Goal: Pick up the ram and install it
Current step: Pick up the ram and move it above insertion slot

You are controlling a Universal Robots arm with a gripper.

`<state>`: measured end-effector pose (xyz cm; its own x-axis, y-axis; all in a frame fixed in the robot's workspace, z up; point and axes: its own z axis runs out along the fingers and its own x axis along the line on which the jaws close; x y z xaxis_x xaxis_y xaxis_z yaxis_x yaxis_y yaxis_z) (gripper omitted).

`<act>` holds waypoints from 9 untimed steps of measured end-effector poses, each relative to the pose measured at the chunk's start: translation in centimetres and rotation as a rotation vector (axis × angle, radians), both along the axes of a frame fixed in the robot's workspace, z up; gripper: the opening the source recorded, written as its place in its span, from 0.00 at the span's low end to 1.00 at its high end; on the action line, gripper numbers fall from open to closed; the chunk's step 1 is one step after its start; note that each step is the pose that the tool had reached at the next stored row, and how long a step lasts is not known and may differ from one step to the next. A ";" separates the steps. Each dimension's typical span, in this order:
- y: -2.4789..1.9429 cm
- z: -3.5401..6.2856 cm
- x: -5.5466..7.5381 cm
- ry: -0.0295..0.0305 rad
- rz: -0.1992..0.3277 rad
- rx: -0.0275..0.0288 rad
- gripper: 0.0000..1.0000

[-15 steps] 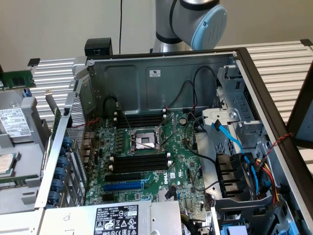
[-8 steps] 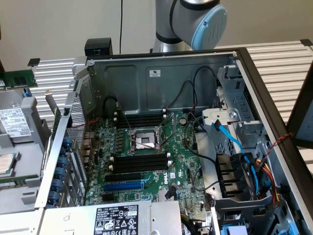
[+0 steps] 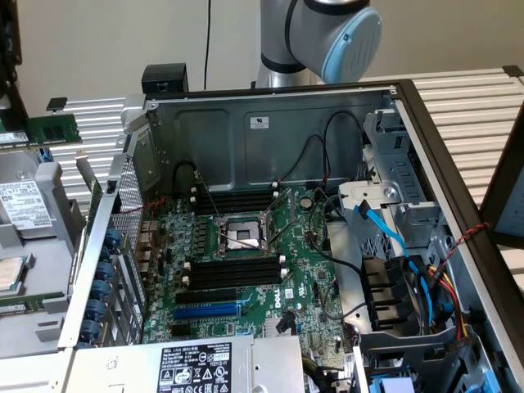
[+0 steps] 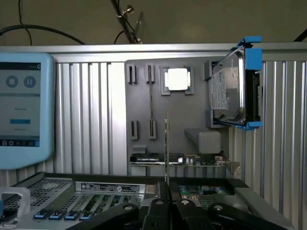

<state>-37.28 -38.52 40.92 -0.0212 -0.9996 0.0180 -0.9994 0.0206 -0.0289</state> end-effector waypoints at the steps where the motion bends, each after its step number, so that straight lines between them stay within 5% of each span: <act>1: 0.01 0.00 0.1 -0.0064 0.000 -0.0001 0.12; 6: 0.03 -0.03 1.4 -0.0373 0.000 0.0000 0.12; 9: 0.05 -0.04 2.7 -0.0390 0.000 0.0003 0.12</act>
